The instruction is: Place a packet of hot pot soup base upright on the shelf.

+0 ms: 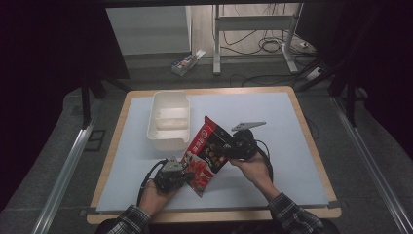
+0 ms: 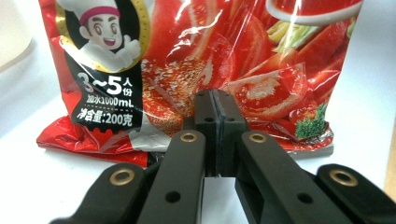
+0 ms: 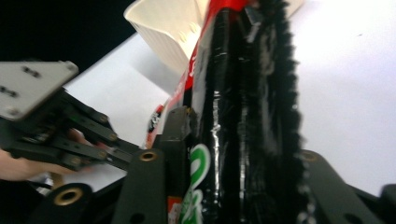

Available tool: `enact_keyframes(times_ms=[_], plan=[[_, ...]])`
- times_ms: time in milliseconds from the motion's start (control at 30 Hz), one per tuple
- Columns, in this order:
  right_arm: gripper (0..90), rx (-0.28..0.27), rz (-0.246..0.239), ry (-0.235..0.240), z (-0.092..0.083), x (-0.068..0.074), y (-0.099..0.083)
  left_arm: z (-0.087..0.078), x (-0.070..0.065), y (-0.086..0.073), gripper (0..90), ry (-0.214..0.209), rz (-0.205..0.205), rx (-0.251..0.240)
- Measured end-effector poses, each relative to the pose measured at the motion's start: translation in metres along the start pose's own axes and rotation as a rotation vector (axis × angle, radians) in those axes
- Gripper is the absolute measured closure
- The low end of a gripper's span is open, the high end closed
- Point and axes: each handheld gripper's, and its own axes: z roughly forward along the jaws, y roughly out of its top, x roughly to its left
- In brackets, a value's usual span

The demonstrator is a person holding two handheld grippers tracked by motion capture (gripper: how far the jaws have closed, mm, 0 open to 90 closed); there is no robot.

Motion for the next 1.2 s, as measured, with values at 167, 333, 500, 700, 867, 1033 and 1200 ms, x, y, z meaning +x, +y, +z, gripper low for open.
enact_keyframes(times_ms=[167, 333, 500, 700, 867, 1033, 1200], plan=[[68.9, -0.051, 0.038, 0.044, -0.007, 0.0, 0.004, -0.007, -0.001, 0.002, 78.1, -0.023, -0.013, -0.004], [70.2, -0.068, 0.011, 0.045, -0.018, 0.007, 0.014, -0.017, -0.007, 0.004, 64.5, -0.002, 0.007, -0.044], [70.2, -0.068, -0.028, 0.019, -0.028, 0.01, 0.022, -0.026, -0.006, 0.003, 52.2, 0.02, -0.007, -0.084], [70.1, -0.086, -0.041, -0.015, -0.043, 0.006, 0.032, -0.029, -0.006, 0.003, 32.4, 0.043, -0.014, -0.094], [70.0, -0.093, -0.05, -0.048, -0.055, 0.002, 0.039, -0.028, -0.011, 0.002, 17.7, 0.057, -0.004, -0.08], [69.9, -0.104, -0.053, -0.068, -0.063, -0.002, 0.046, -0.027, -0.012, 0.002, 9.5, 0.055, 0.005, -0.063], [69.7, -0.109, -0.059, -0.099, -0.069, -0.009, 0.056, -0.031, -0.014, -0.001, 4.5, 0.056, -0.003, -0.062]])
